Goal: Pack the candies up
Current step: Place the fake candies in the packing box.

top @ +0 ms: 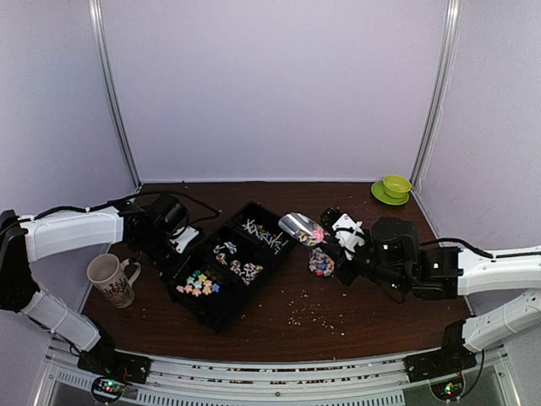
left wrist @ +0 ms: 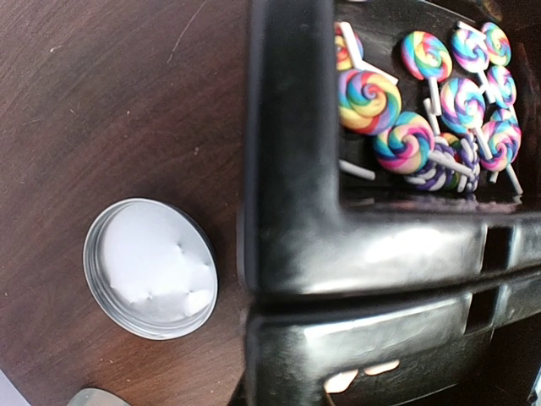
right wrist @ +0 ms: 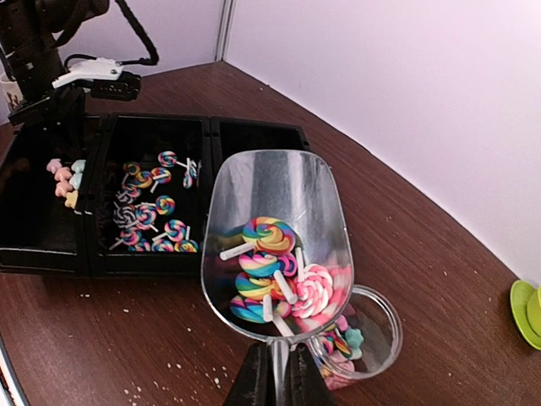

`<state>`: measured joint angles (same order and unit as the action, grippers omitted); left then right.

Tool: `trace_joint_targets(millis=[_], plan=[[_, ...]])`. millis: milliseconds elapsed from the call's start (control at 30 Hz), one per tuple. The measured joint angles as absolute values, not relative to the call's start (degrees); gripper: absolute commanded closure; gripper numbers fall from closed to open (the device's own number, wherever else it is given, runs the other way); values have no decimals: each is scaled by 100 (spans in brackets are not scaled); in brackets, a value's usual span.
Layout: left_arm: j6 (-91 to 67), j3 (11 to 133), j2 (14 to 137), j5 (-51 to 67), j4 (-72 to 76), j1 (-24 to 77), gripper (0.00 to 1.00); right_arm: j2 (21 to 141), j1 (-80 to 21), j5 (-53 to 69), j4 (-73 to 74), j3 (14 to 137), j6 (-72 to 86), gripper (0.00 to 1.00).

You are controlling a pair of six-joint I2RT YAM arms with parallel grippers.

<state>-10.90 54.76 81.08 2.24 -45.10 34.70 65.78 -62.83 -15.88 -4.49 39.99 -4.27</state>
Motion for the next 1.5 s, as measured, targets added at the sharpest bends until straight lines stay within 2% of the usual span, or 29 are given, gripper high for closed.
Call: trace_joint_targets(millis=[300, 567, 1500], plan=[[-1098, 5476, 8108, 213, -4510, 3470, 100, 5481, -5712, -1706, 1494, 4029, -126, 100], [-1103, 5476, 8108, 213, -4512, 3470, 100, 5345, -5264, -1671, 2781, 4486, 47, 100], [-1103, 5476, 8106, 215, -4512, 3470, 100, 7297, -4908, -1155, 5004, 6479, 21, 100]])
